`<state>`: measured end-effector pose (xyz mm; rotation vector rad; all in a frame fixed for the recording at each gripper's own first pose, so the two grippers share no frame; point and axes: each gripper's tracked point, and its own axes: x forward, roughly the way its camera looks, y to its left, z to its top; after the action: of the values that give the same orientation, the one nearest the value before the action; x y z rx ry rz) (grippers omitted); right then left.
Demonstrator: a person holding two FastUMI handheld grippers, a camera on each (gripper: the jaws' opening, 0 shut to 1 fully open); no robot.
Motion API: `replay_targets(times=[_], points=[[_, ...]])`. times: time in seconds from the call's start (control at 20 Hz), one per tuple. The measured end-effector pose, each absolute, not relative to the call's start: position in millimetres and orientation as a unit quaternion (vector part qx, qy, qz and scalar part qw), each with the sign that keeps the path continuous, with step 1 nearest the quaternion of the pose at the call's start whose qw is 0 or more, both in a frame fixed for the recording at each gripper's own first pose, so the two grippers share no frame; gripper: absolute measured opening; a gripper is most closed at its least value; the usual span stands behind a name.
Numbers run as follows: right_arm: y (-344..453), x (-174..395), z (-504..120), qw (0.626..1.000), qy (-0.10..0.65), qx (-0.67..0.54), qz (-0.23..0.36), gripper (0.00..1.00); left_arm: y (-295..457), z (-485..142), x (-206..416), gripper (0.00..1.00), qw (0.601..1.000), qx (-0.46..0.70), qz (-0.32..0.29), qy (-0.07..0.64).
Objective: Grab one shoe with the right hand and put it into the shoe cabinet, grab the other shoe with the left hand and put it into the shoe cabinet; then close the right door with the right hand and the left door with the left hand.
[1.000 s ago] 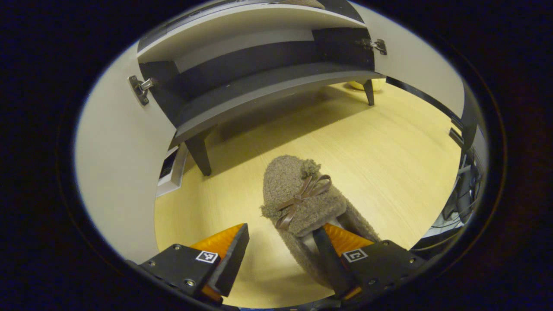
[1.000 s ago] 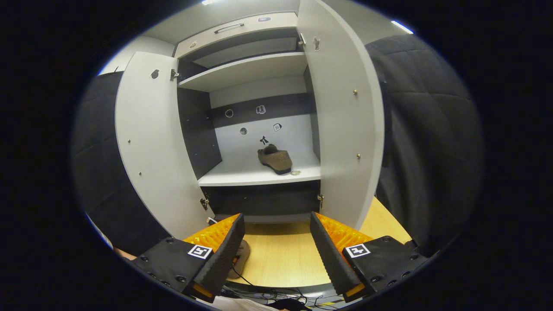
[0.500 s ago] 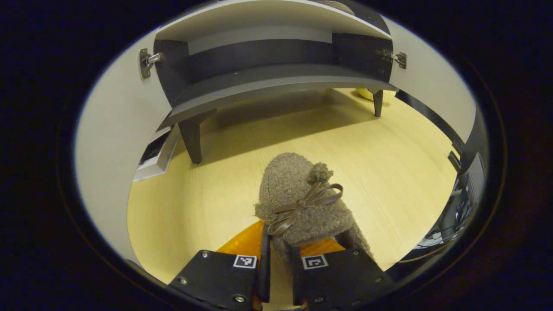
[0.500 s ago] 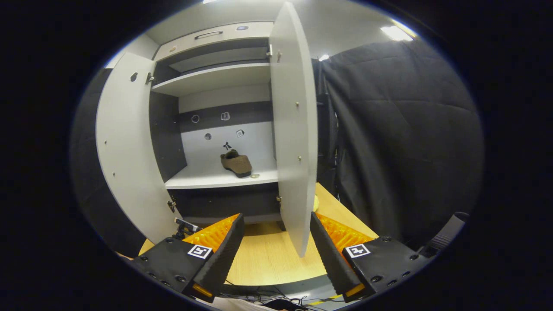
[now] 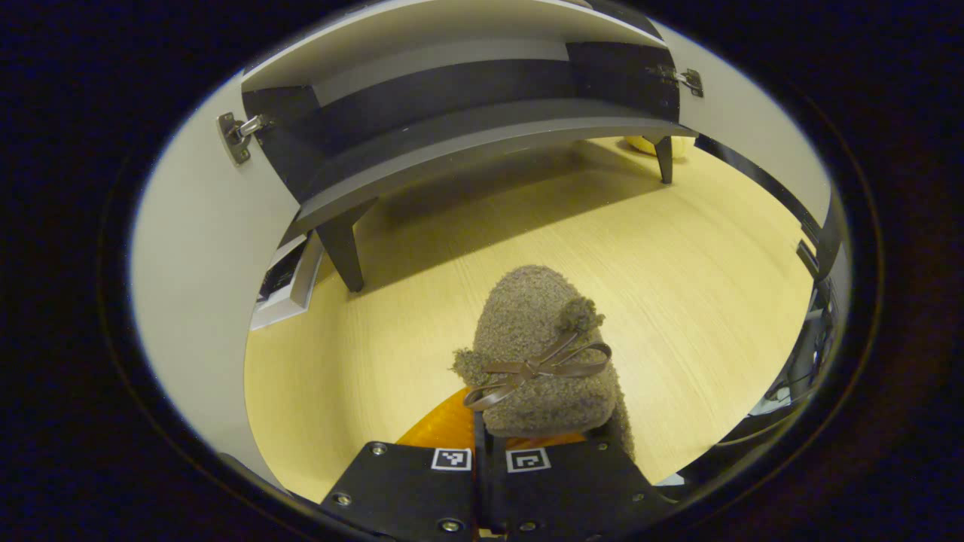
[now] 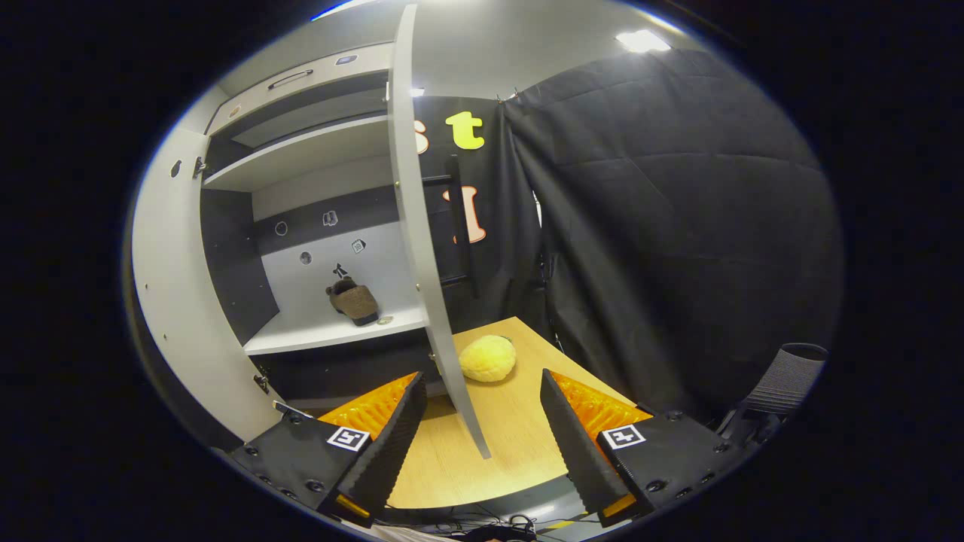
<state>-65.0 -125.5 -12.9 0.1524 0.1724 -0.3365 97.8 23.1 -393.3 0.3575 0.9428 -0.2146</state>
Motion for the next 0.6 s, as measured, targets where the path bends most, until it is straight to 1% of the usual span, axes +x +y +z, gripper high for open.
replay_targets(times=[0.05, 0.1, 0.15, 0.2, 0.25, 0.3, 0.4, 0.45, 0.5, 0.6], points=[[-133, -63, -11, 0.979, 0.085, 0.076, -0.168, 0.96, 21, -391, 97, 0.02, 0.868, 0.165, -0.101, 0.458], [-143, -61, -9, 0.979, 0.083, 0.076, -0.171, 0.92, 19, -387, 95, 0.02, 0.866, 0.156, -0.098, 0.464], [-154, -58, -4, 0.978, 0.078, 0.077, -0.175, 0.96, 20, -383, 98, 0.02, 0.867, 0.148, -0.090, 0.468], [-163, -57, -1, 0.978, 0.073, 0.078, -0.179, 0.96, 20, -377, 100, 0.02, 0.869, 0.143, -0.083, 0.467], [-174, -54, 4, 0.977, 0.067, 0.081, -0.185, 0.96, 20, -372, 103, 0.02, 0.871, 0.141, -0.077, 0.464], [-183, -53, 7, 0.976, 0.063, 0.085, -0.188, 0.92, 18, -367, 107, 0.02, 0.873, 0.138, -0.071, 0.461], [-202, -52, 11, 0.976, 0.058, 0.092, -0.188, 0.92, 17, -356, 112, 0.02, 0.879, 0.125, -0.058, 0.457], [-208, -50, 12, 0.976, 0.059, 0.094, -0.189, 0.96, 20, -356, 115, 0.02, 0.882, 0.118, -0.053, 0.454], [-217, -48, 13, 0.976, 0.060, 0.094, -0.188, 0.92, 21, -352, 118, 0.02, 0.885, 0.110, -0.047, 0.449], [-237, -41, 12, 0.976, 0.063, 0.093, -0.185, 0.92, 21, -366, 111, 0.02, 0.894, 0.099, -0.037, 0.436]])
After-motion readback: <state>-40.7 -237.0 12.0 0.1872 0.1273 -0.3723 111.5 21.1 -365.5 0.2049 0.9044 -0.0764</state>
